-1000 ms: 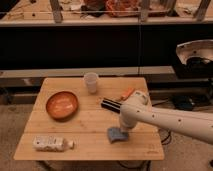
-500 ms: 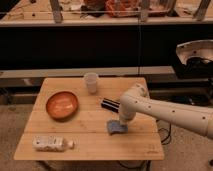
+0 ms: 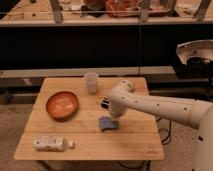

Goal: Wipe the white sponge on the table

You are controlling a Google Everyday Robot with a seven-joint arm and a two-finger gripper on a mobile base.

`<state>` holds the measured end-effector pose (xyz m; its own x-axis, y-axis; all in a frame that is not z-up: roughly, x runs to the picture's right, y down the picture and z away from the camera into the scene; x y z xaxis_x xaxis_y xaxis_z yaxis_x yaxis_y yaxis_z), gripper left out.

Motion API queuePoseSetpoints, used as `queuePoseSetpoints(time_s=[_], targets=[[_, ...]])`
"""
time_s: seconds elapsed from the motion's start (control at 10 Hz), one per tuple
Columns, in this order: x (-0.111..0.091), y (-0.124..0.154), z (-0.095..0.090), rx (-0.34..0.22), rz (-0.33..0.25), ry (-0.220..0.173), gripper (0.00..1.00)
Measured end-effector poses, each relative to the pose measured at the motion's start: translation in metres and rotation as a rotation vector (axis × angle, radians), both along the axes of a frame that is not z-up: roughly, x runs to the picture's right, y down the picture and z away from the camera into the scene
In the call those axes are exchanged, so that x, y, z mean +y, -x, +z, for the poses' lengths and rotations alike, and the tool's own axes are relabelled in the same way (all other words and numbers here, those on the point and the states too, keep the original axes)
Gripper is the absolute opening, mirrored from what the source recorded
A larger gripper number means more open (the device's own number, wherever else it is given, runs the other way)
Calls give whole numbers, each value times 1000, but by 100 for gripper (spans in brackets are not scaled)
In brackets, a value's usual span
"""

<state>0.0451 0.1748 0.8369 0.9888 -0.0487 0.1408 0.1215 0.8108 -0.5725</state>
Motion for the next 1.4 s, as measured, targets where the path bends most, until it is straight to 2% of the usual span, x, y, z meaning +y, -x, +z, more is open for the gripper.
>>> queuePoseSetpoints(time_s=[0.1, 0.3, 0.5, 0.7, 0.9, 1.4], targets=[[-1, 6, 2, -2, -6, 2, 3], [-2, 36, 5, -25, -41, 3, 3], [3, 56, 1, -49, -79, 7, 3], [13, 75, -9, -83, -134, 6, 3], [30, 94, -18, -122, -184, 22, 3], [62, 98, -40, -197, -229, 60, 3]])
